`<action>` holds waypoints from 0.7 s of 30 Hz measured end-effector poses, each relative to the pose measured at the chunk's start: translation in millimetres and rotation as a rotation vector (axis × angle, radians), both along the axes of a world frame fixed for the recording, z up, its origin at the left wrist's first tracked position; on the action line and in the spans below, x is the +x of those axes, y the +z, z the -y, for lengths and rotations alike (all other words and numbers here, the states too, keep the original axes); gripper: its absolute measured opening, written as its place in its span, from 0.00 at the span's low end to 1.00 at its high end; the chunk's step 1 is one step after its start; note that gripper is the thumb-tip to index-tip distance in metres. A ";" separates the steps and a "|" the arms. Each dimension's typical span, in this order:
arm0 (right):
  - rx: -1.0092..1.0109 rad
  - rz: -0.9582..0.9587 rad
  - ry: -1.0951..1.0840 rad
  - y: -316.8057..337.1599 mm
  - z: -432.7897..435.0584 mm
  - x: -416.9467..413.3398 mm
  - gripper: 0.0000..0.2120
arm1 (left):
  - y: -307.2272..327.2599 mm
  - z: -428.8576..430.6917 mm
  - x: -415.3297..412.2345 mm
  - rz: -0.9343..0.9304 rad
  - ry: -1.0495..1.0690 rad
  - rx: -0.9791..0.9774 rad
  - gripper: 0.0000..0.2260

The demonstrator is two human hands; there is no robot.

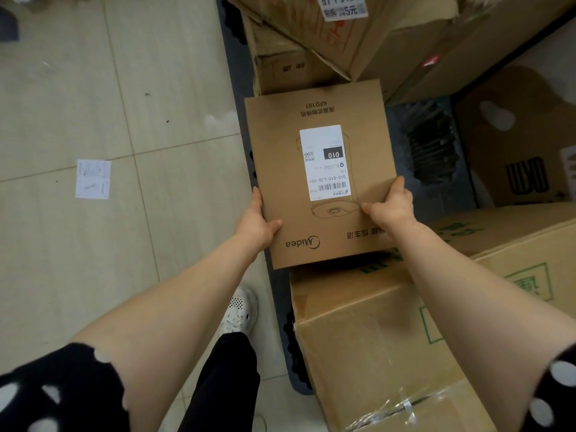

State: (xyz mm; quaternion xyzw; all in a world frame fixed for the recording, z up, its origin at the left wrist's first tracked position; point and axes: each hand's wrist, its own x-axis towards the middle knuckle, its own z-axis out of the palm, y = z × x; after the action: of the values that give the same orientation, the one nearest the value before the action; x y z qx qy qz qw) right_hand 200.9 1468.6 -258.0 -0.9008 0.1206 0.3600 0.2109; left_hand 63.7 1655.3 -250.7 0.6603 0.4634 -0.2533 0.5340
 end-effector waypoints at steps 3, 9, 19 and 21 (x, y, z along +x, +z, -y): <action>-0.013 0.012 -0.003 -2.3 6.3 4.4 0.43 | -0.8 5.7 6.8 0.002 -0.018 -0.020 0.35; -0.045 0.007 0.038 -1.3 4.5 5.8 0.47 | 1.0 6.6 11.3 -0.048 -0.063 0.022 0.35; 0.008 0.131 0.192 51.1 17.2 -15.5 0.41 | 57.2 28.9 14.3 -0.106 -0.184 0.244 0.36; 0.055 0.124 0.198 75.9 26.9 -21.3 0.37 | 81.9 37.7 17.2 -0.062 -0.190 0.278 0.34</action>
State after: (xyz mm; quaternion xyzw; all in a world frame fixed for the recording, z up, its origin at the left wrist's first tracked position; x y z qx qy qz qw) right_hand 179.6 1441.7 -182.1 -0.9226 0.0076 0.3259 0.2062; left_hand 80.9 1617.5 -168.8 0.7604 0.4457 -0.2562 0.3969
